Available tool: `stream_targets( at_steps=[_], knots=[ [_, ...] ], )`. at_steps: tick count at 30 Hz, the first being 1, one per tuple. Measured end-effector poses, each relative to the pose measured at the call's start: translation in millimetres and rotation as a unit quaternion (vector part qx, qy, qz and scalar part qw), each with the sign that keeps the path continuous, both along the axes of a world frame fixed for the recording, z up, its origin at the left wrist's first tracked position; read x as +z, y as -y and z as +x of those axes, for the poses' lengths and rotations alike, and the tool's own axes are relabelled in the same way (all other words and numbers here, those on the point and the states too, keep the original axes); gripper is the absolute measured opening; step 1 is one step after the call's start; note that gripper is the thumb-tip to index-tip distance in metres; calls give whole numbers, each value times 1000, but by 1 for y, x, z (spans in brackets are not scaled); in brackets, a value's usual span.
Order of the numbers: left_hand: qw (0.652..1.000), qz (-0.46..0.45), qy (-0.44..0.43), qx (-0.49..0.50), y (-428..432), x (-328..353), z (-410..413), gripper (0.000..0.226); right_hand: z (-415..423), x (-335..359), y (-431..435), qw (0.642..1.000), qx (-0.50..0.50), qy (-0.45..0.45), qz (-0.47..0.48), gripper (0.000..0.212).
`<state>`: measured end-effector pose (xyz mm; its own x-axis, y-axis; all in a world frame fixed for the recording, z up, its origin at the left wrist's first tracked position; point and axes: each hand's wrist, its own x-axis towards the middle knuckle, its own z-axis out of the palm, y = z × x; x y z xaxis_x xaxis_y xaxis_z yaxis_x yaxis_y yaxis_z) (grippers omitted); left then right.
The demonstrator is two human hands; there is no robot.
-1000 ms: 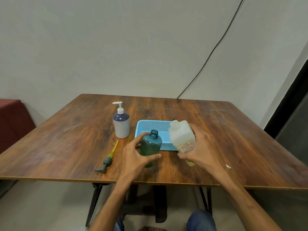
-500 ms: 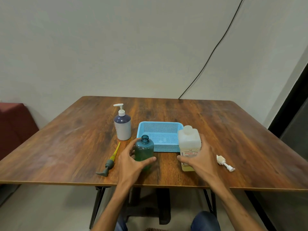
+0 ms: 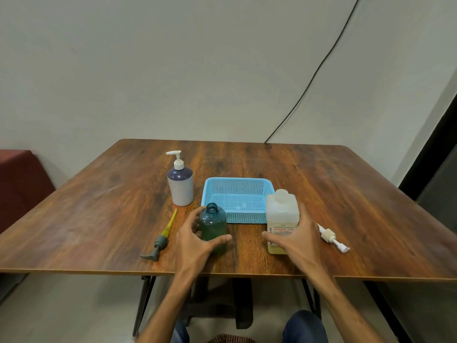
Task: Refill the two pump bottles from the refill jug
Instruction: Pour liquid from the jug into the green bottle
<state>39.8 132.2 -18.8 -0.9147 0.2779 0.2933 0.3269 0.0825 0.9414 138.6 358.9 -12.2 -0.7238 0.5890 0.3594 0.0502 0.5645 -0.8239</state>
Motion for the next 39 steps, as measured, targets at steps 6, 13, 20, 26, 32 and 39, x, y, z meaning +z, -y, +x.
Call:
stream_targets(
  at_steps=[6,13,20,26,32,39],
  knots=[
    [1000,1,2,-4,1,-2,-2,102,-1,-3,-2,999,-1,-5,-36,115],
    [1000,-20,-2,-12,0,-7,-4,95,0,-3,1,998,10,-17,-59,111],
    [999,-44,-5,-30,1,-13,1,105,10,-4,4,996,24,-6,-87,119],
    [1000,-14,-16,-14,18,-17,13,119,30,-3,15,992,-18,-44,-113,122],
    [997,14,-61,53,39,-8,39,102,47,18,60,968,-146,-199,45,74],
    [977,-9,-129,168,64,-7,51,58,33,1,116,975,-7,-211,71,35]
  ],
)
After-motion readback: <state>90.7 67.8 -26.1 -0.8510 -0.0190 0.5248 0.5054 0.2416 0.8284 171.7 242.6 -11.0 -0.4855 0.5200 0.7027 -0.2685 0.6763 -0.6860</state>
